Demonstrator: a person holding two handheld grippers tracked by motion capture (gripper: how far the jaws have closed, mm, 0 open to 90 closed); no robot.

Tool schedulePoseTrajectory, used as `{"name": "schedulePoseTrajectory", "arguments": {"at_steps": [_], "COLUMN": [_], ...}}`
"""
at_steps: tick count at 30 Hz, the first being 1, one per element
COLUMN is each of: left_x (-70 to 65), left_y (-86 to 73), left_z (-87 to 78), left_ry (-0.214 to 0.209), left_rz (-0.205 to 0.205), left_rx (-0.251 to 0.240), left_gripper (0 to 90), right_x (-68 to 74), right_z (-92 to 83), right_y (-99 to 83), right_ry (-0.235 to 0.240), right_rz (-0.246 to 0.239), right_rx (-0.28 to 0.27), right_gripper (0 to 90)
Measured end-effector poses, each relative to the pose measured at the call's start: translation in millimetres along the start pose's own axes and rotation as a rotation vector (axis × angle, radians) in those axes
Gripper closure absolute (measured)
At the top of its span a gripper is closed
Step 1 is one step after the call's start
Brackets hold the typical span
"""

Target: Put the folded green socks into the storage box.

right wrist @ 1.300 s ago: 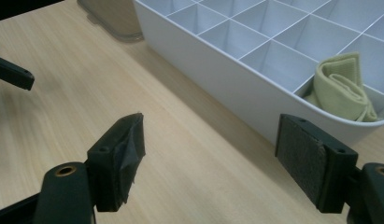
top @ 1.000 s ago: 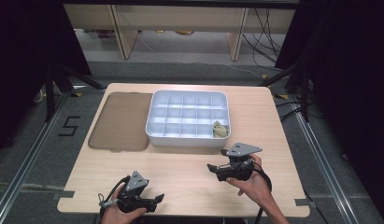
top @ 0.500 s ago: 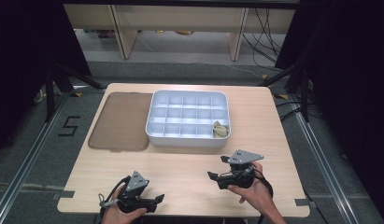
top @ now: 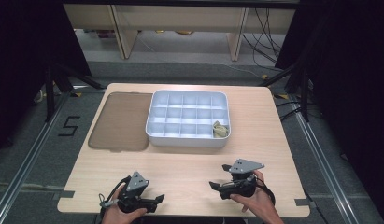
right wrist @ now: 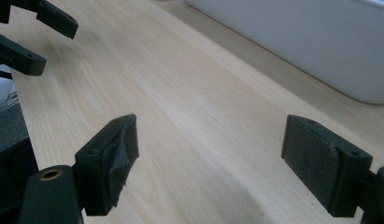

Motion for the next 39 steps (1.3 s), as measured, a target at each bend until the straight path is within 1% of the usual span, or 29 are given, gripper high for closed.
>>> {"name": "schedulePoseTrajectory", "arguments": {"at_steps": [1,2,3,4,5,8,9,10,11,12,13,14,16,17,18,19,20,21,22,23,25,27,28,29,33,34,35,36,39], "left_x": [-1.8,-1.8,-1.8,0.3,0.5,0.2,-0.3,-1.1,0.1,0.1,0.1,-0.9,-0.8,-0.9,-2.4,-0.8,-1.1,-1.0,-1.5,-1.2,-1.4,-1.3,-1.8,-0.8,-1.4,-1.4,-1.3,-1.4,-1.3], "left_y": [1.2,1.2,1.0,-0.6,-0.8,-0.8,-0.4,0.3,-0.7,-0.9,-0.9,-1.2,-1.2,-1.2,0.0,-0.6,-0.5,-0.6,-0.4,-1.2,-1.2,-1.1,-0.6,-0.7,-0.3,-0.9,-1.0,-1.1,-1.0], "left_z": [1.5,1.5,1.3,-0.4,-0.5,-0.5,0.0,0.8,-0.5,-0.5,-0.2,0.4,0.6,0.8,2.4,1.8,1.8,1.8,2.0,0.7,1.1,0.9,1.6,1.8,2.0,1.0,0.9,1.0,1.0], "left_ry": [-0.005,-0.005,-0.002,0.001,-0.003,-0.002,0.0,0.001,-0.001,-0.001,0.0,-0.003,-0.004,-0.004,-0.003,0.005,0.005,0.004,0.003,-0.005,-0.005,-0.005,-0.003,0.006,0.003,-0.005,-0.005,-0.005,-0.004], "left_rz": [-0.023,-0.023,-0.022,0.006,0.009,0.005,-0.001,-0.015,0.004,0.005,0.008,-0.008,-0.006,-0.008,-0.03,-0.018,-0.02,-0.018,-0.022,-0.004,-0.007,-0.007,-0.019,-0.018,-0.022,-0.007,-0.004,-0.006,-0.008], "left_rx": [-0.021,-0.022,-0.019,0.007,0.012,0.01,0.001,-0.01,0.009,0.011,0.006,0.004,0.006,0.005,-0.015,-0.003,-0.003,-0.003,-0.007,0.007,0.006,0.006,-0.004,-0.003,-0.006,0.003,0.006,0.006,0.005], "left_gripper": [22.0,22.0,22.0,22.0,22.0,22.0,22.0,22.0,22.0,22.0,22.0,22.0,22.0,22.0,22.0,22.0,22.0,22.0,22.0,22.0,22.0,22.0,22.0,22.0,22.0,22.0,22.0,22.0,22.0], "right_x": [0.1,-0.7,2.1,2.0,3.3,4.6,5.6,6.8,7.8,8.3,10.1,11.5,13.2,14.2,14.6,15.9,15.7,15.3,15.4,14.8,14.5,15.6,15.1,15.2,14.5,15.2,16.3,16.5,16.0], "right_z": [-0.5,0.1,-1.3,-0.9,-2.1,-3.4,-3.9,-4.3,-4.3,-4.8,-4.8,-4.9,-6.8,-6.8,-7.8,-7.7,-8.0,-8.2,-8.5,-8.5,-8.9,-8.6,-8.6,-8.4,-7.9,-7.8,-7.3,-7.4,-6.9], "right_y": [-1.8,-2.3,-4.7,-5.2,-6.5,-9.6,-11.1,-12.9,-14.6,-16.6,-18.6,-20.5,-23.3,-24.5,-26.0,-27.2,-27.8,-28.4,-28.7,-28.8,-29.6,-30.3,-30.2,-30.2,-30.9,-31.0,-30.9,-30.5,-30.7], "right_ry": [0.0,-0.012,-0.001,0.006,0.001,0.005,0.0,0.006,0.004,0.005,0.006,0.011,0.003,0.004,0.004,0.016,0.006,0.001,0.0,-0.003,-0.005,0.001,-0.002,-0.001,-0.002,0.004,0.008,0.017,0.015], "right_rz": [0.001,-0.012,0.017,-0.002,0.012,0.0,0.006,0.007,0.008,-0.005,-0.003,-0.011,-0.018,-0.016,-0.017,-0.018,-0.011,-0.016,-0.012,-0.016,-0.016,-0.01,-0.018,-0.018,-0.021,-0.014,-0.004,-0.009,-0.014], "right_rx": [0.006,-0.011,0.006,-0.001,0.001,0.001,0.003,0.009,0.008,0.018,0.02,0.025,0.033,0.028,0.031,0.037,0.036,0.035,0.036,0.035,0.042,0.047,0.046,0.046,0.047,0.047,0.044,0.044,0.042], "right_gripper": [19.5,19.5,19.6,19.6,19.6,19.6,19.5,19.5,19.4,19.3,19.0,18.2,17.9,17.9,17.9,17.9,18.0,18.0,18.1,18.2,18.3,18.3,18.3,18.3,18.4,18.3,18.3,18.3,18.2]}}
Point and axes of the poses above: each handheld gripper's, and its own axes: z roughly forward along the jaws, y roughly out of its top, x roughly to its left, the point moved 7 cm from there along z, roughly forward along the jaws, and after that the axes turned 3 degrees about -z, right-handed, at the moved point
